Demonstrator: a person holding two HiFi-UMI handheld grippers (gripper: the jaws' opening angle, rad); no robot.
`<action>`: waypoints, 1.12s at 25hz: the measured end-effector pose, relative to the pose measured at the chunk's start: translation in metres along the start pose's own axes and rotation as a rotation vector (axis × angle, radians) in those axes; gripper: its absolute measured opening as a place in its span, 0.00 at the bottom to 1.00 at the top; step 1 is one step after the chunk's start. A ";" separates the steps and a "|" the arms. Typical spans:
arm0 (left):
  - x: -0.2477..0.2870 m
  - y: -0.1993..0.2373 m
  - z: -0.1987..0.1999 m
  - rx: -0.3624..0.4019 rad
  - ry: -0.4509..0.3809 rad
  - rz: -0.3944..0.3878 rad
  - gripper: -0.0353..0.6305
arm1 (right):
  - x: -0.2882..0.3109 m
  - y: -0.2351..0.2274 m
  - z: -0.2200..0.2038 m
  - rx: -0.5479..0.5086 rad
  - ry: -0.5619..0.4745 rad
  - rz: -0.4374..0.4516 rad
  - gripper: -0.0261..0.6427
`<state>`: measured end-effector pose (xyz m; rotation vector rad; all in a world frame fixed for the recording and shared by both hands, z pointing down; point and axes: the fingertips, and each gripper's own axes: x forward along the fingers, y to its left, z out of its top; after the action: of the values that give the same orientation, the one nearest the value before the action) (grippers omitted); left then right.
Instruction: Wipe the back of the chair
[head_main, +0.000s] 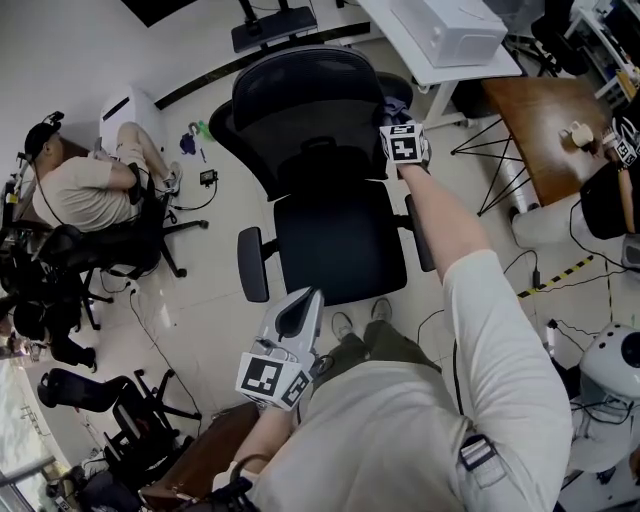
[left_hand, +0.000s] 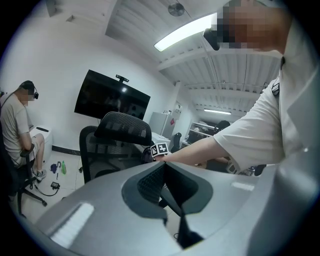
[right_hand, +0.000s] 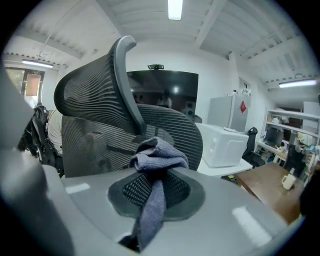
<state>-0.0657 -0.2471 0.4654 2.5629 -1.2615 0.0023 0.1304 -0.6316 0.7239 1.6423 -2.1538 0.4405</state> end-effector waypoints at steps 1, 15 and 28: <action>-0.002 0.001 -0.001 -0.001 -0.009 0.003 0.11 | 0.000 0.005 -0.002 -0.005 -0.003 0.011 0.10; -0.078 0.058 -0.026 -0.043 -0.080 0.206 0.11 | 0.057 0.311 -0.040 -0.207 0.018 0.413 0.10; -0.121 0.113 -0.102 0.060 -0.010 0.408 0.11 | 0.132 0.398 -0.078 -0.164 0.049 0.457 0.10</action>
<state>-0.2157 -0.1924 0.5766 2.3071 -1.7880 0.1119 -0.2756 -0.6015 0.8520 1.0366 -2.4513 0.4121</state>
